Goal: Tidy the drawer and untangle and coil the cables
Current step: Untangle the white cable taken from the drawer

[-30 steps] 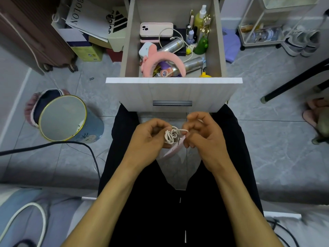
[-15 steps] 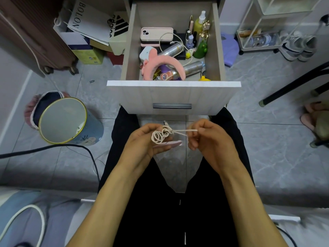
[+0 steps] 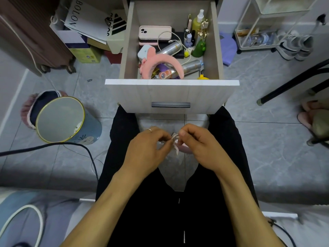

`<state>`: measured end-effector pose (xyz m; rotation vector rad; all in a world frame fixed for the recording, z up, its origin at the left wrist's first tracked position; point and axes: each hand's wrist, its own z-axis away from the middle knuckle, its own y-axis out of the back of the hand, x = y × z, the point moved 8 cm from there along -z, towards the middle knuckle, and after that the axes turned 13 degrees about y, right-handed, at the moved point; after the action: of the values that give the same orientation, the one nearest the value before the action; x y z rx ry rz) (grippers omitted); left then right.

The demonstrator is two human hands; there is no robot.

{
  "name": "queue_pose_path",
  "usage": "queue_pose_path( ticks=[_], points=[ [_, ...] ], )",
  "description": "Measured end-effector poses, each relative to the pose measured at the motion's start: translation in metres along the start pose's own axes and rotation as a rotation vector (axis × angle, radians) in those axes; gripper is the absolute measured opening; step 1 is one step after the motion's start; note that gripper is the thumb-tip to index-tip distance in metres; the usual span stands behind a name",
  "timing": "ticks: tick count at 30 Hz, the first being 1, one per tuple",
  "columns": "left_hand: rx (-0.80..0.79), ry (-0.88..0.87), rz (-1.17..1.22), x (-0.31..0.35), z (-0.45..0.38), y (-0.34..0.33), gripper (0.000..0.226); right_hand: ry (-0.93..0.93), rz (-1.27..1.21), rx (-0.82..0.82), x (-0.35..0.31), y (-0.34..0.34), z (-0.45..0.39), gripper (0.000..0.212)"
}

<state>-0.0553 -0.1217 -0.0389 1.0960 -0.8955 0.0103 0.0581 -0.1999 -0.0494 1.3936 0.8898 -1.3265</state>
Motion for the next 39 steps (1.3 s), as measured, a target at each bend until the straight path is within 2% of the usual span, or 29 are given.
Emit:
queue_pose_path(
  ticks=[2, 5, 7, 10, 13, 15, 17, 21, 23, 25, 27, 31, 33, 37, 39],
  points=[
    [-0.008, 0.085, 0.165, -0.005, -0.004, 0.000, 0.008, 0.009, -0.098, -0.015, 0.001, -0.003, -0.001, 0.026],
    [-0.068, 0.470, 0.696, -0.040, -0.010, -0.005, 0.016, 0.012, -0.250, 0.082, 0.001, 0.009, 0.000, 0.030],
    [-0.083, 0.614, 0.878, -0.055, -0.008, -0.008, 0.015, 0.002, -0.283, 0.147, 0.005, 0.015, 0.001, 0.031],
    [-0.147, 0.626, 0.959, -0.052, -0.004, -0.014, 0.011, -0.075, -0.292, 0.278, 0.024, 0.020, 0.003, 0.029],
    [-0.166, 0.612, 1.039, -0.049, -0.001, -0.017, 0.007, -0.179, -0.517, 0.440, 0.036, 0.020, 0.002, 0.026],
    [-0.169, 0.614, 1.096, -0.050, -0.003, -0.018, 0.005, -0.200, -0.521, 0.429, 0.039, 0.017, 0.001, 0.031],
    [-0.192, 0.610, 1.121, -0.047, -0.003, -0.018, 0.006, -0.205, -0.350, 0.366, 0.041, 0.014, 0.001, 0.038],
    [-0.238, 0.562, 1.120, -0.037, -0.005, -0.013, 0.003, -0.080, -0.039, 0.114, 0.031, -0.003, -0.002, 0.044],
    [-0.269, 0.542, 1.122, -0.034, -0.006, -0.011, 0.015, -0.032, 0.024, 0.052, 0.025, -0.010, -0.004, 0.049],
    [-0.295, 0.542, 1.110, -0.033, -0.006, -0.011, 0.011, 0.009, 0.056, 0.058, 0.019, -0.012, -0.005, 0.048],
    [-0.317, 0.545, 1.089, -0.034, -0.006, -0.012, 0.005, 0.046, 0.078, 0.082, 0.014, -0.011, -0.005, 0.037],
    [-0.319, 0.561, 1.003, -0.038, -0.006, -0.014, 0.014, 0.087, 0.056, 0.132, 0.006, -0.006, -0.003, 0.017],
    [-0.250, 0.534, 0.926, -0.041, -0.007, -0.009, 0.017, 0.090, 0.009, 0.141, 0.003, -0.005, -0.001, 0.014],
    [-0.093, 0.184, 0.549, -0.020, -0.009, 0.017, 0.041, 0.105, 0.133, 0.101, 0.005, -0.002, -0.002, 0.017],
    [-0.087, 0.033, 0.374, -0.005, -0.007, 0.020, 0.034, 0.111, 0.187, 0.085, 0.007, -0.002, -0.003, 0.014]
  ],
)
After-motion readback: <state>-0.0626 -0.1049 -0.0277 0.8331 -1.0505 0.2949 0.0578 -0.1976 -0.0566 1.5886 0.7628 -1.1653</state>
